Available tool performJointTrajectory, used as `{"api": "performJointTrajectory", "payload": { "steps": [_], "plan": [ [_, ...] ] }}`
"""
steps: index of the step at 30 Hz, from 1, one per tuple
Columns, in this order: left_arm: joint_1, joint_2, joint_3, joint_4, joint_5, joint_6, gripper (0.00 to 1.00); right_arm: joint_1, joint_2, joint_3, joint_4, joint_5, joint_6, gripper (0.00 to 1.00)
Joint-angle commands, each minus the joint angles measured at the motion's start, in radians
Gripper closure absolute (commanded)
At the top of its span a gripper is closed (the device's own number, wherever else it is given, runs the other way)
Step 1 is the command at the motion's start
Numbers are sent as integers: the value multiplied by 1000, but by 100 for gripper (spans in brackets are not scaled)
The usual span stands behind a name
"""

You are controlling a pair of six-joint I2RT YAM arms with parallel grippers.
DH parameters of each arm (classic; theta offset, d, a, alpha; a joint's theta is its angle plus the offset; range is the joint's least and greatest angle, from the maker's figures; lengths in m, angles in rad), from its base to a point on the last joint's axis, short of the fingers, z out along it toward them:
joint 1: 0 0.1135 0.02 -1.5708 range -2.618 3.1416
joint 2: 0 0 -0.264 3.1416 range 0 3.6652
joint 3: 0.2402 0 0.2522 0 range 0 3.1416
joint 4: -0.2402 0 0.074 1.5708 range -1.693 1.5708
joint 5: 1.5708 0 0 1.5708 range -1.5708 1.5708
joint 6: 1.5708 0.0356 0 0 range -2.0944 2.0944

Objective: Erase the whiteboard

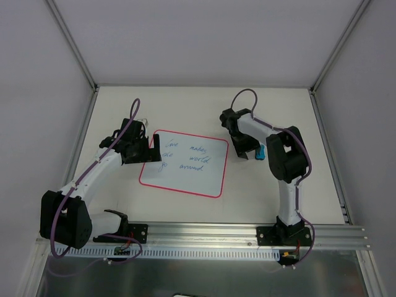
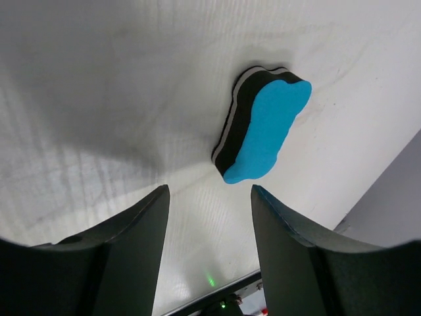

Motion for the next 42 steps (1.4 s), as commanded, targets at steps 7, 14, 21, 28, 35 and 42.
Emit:
{"api": "performJointTrajectory", "payload": {
  "steps": [7, 14, 21, 28, 35, 42],
  "plan": [
    [8, -13, 29, -12, -8, 15, 1, -115, -241, -113, 194, -170, 61, 43],
    [8, -12, 32, -10, -13, 26, 1, -223, -247, -206, 308, -288, 84, 43],
    [6, -9, 34, -12, -11, 34, 1, -257, -220, -233, 352, -351, 110, 44],
    [8, -2, 31, -12, -16, 40, 1, -268, -204, -230, 359, -341, 111, 48],
    [6, 1, 29, -12, -16, 41, 1, -271, -244, -246, 368, -318, 105, 48],
    [8, 8, 27, -12, -16, 41, 1, -271, -289, -244, 365, -316, 97, 46]
  ]
}}
